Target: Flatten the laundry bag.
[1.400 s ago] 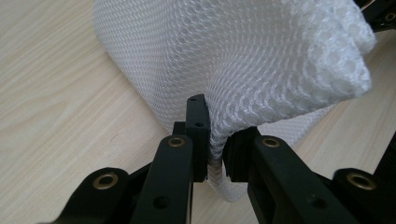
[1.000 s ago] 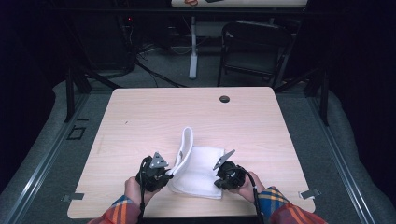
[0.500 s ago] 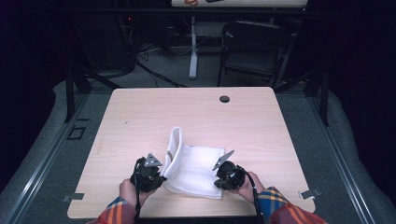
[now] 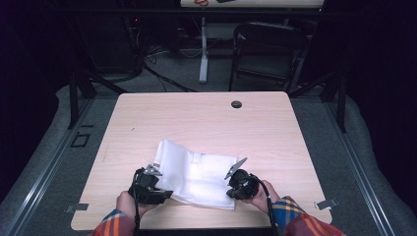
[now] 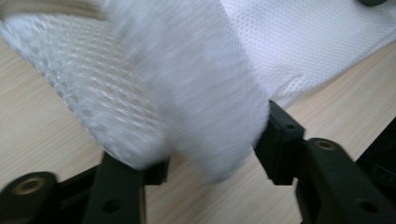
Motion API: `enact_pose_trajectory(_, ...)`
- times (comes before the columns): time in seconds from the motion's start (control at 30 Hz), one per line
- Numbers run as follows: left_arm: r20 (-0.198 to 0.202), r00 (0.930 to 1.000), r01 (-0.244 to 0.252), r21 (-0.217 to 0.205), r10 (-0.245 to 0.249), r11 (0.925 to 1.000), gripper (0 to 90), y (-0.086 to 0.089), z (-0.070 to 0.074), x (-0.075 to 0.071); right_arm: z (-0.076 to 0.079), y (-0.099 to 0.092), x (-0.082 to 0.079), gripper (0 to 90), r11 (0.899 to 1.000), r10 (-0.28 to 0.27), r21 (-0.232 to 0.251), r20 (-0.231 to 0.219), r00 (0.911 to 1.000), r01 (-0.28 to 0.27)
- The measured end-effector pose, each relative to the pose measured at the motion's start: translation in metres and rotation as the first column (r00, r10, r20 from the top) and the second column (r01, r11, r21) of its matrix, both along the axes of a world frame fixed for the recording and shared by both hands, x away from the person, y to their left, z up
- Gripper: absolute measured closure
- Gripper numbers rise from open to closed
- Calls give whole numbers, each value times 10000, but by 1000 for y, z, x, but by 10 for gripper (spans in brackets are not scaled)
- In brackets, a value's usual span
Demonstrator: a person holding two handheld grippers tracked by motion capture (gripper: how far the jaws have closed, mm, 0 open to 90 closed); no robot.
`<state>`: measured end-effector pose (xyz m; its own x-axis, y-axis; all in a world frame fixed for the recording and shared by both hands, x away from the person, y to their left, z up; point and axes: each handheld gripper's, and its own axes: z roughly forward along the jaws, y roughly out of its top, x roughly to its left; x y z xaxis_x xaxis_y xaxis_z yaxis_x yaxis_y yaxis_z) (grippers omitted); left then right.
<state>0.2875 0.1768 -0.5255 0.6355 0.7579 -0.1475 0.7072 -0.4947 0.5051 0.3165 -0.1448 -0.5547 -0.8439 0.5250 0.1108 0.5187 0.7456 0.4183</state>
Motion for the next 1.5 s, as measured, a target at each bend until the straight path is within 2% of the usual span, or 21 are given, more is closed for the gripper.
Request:
enact_pose_trajectory(0.1, -94, 9998, -166, 123, 168, 9998, 370, 6, 1, -2, 1, -2, 1, 900, 9998, 111, -134, 4, 9999, -110)
enact_pose_trajectory(0.23, 158, 9982, -581, 166, 578, 9982, 251, 15, 3, -6, 1, -4, 2, 900, 9996, 71, -268, -10, 10000, -71)
enact_pose_trajectory(0.37, 453, 9937, -1032, 220, 1021, 9944, 217, 24, 8, -7, 2, -7, 4, 900, 9993, 5, -384, 6, 10000, -5)
enact_pose_trajectory(0.4, 553, 9926, -1097, 245, 1082, 9937, 209, 25, 9, -8, 1, -7, 4, 900, 9996, -27, -280, 1, 10000, 27)
enact_pose_trajectory(0.43, 693, 9911, -1153, 225, 1135, 9931, 203, 26, 10, -8, 2, -8, 6, 900, 9990, 44, -453, -21, 10000, -45)
enact_pose_trajectory(0.6, 1140, 9867, -1176, 106, 1156, 9930, 185, 26, 14, -10, 3, -9, 7, 900, 9986, -51, -525, -49, 10000, 48)
enact_pose_trajectory(0.67, 1263, 9884, -860, 100, 841, 9962, 185, 22, 14, -10, 3, -10, 7, 900, 9987, -122, -503, -40, 9999, 120)
enact_pose_trajectory(0.8, 1280, 9918, -47, 376, -2, 9993, 208, 5, 10, -6, 3, -11, 9, 900, 9985, -241, -495, -63, 9997, 238)
enact_pose_trajectory(0.93, 1125, 9891, 900, 490, -951, 9947, 242, -13, 6, -1, 3, -12, 11, 899, 9973, -508, -542, -27, 9987, 505)
enact_pose_trajectory(1.0, 1008, 9869, 1207, 542, -1257, 9912, 266, -22, 3, 0, 4, -13, 12, 897, 9972, -473, -585, 19, 9989, 473)
enact_pose_trajectory(1.17, 775, 9735, 2099, 724, -2154, 9750, 323, -42, -5, 7, 4, -14, 13, 888, 9958, -627, -663, 103, 9980, 633)
enact_pose_trajectory(1.23, 671, 9643, 2517, 687, -2562, 9654, 355, -51, -8, 11, 4, -14, 13, 882, 9959, -625, -653, 127, 9980, 632)
enact_pose_trajectory(1.27, 659, 9623, 2586, 790, -2639, 9627, 369, -56, -10, 12, 4, -13, 13, 882, 9961, -621, -618, 104, 9980, 626)
enact_pose_trajectory(1.33, 467, 9525, 2963, 851, -3009, 9513, 396, -64, -14, 15, 4, -13, 13, 883, 9960, -604, -653, 142, 9981, 612)
enact_pose_trajectory(1.43, 249, 9413, 3329, 945, -3365, 9382, 438, -74, -21, 17, 4, -14, 13, 873, 9965, -628, -543, 110, 9980, 633)
enact_pose_trajectory(1.5, 189, 9360, 3471, 1178, -3515, 9304, 486, -79, -23, 18, 5, -15, 13, 841, 9972, -586, -457, 51, 9983, 587)
